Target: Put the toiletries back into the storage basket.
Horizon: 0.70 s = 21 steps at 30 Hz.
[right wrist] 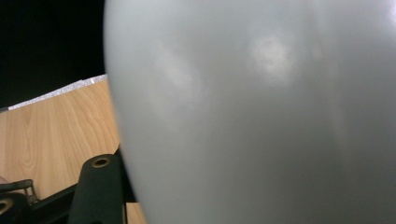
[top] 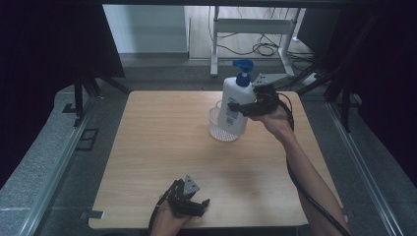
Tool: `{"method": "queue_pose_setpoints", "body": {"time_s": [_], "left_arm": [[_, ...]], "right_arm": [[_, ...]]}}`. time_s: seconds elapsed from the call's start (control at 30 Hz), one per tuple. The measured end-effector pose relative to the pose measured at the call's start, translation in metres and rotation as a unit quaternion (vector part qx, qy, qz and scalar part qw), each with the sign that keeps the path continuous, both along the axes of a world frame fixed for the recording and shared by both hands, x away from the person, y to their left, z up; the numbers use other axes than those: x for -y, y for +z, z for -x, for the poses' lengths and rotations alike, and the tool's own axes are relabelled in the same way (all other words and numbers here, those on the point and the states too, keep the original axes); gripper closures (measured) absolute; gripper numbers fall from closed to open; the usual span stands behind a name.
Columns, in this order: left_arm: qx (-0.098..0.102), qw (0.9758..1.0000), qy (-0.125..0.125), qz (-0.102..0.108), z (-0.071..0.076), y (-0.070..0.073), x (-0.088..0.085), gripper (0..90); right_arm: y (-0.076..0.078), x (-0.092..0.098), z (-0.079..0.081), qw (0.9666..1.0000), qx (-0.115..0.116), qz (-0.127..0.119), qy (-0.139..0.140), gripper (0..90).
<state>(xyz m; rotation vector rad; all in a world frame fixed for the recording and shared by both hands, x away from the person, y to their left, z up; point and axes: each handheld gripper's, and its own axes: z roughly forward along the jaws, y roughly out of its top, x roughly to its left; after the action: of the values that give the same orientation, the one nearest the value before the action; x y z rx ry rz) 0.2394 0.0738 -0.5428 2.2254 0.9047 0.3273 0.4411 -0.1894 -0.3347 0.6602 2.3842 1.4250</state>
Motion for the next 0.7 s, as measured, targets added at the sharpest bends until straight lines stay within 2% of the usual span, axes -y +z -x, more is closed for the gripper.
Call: {"method": "queue_pose_setpoints", "body": {"time_s": [0.23, 0.43, 0.7], "left_arm": [[0.000, 1.0000, 0.000, 0.000, 0.000, 0.000, 0.000, 12.7], [0.000, 1.0000, 0.000, 0.000, 0.000, 0.000, 0.000, 12.7], [0.000, 1.0000, -0.001, -0.001, 0.000, 0.000, 0.000, 12.7]], "right_arm": [[-0.001, 0.003, -0.013, 1.0000, 0.001, -0.004, 0.008, 37.2], [0.003, 0.001, -0.022, 0.9997, 0.009, 0.004, 0.023, 37.2], [0.001, -0.002, -0.036, 0.9994, 0.006, 0.012, 0.033, 37.3]]}}
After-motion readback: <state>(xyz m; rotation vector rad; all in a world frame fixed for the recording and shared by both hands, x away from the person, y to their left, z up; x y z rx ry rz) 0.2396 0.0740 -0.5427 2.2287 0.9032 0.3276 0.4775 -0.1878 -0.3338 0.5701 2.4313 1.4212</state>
